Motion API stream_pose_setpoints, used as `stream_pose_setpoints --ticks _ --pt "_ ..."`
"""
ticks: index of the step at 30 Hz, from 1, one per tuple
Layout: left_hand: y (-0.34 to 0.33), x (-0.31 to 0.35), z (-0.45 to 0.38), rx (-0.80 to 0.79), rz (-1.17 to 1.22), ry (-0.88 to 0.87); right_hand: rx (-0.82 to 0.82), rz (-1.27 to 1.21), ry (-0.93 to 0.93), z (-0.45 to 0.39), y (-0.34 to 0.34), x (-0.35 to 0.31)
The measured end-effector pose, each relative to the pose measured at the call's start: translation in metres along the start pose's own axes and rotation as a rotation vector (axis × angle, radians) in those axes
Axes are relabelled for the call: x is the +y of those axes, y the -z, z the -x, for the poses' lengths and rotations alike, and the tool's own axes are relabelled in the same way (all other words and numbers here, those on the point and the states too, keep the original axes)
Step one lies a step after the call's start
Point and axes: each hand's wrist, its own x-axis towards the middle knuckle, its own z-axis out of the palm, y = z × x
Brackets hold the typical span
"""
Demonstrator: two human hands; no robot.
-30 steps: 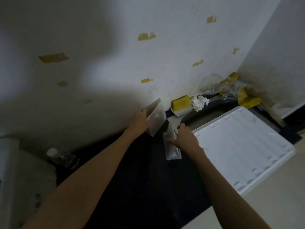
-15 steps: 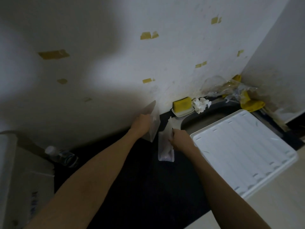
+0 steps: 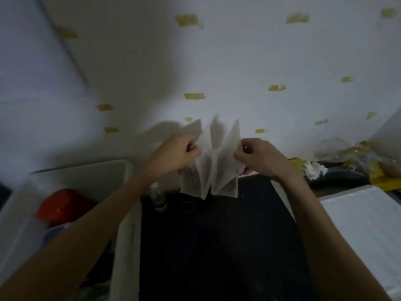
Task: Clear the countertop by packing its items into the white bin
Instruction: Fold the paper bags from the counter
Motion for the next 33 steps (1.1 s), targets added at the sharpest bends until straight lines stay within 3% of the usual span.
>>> stream_pose_setpoints --ticks 7,14,20,25,33 --pt "0.115 -0.037 0.098 0.184 -0.027 0.044 -0.047 0.001 0.200 0.006 -0.064 -0.121" --pt "0.166 -0.113 0.182 0.262 -0.148 0.147 -0.175 0.020 0.309 -0.001 -0.157 -0.197" --pt "0.149 -0.192 0.210 0.275 -0.141 0.259 -0.293 0.064 0.255 -0.023 -0.233 -0.211" --pt "0.108 -0.248 0.207 0.278 -0.028 0.293 -0.305 0.264 0.212 -0.045 -0.285 -0.198" --pt "0.051 -0.271 0.186 0.281 0.075 0.334 -0.305 0.453 0.101 -0.081 -0.332 -0.160"
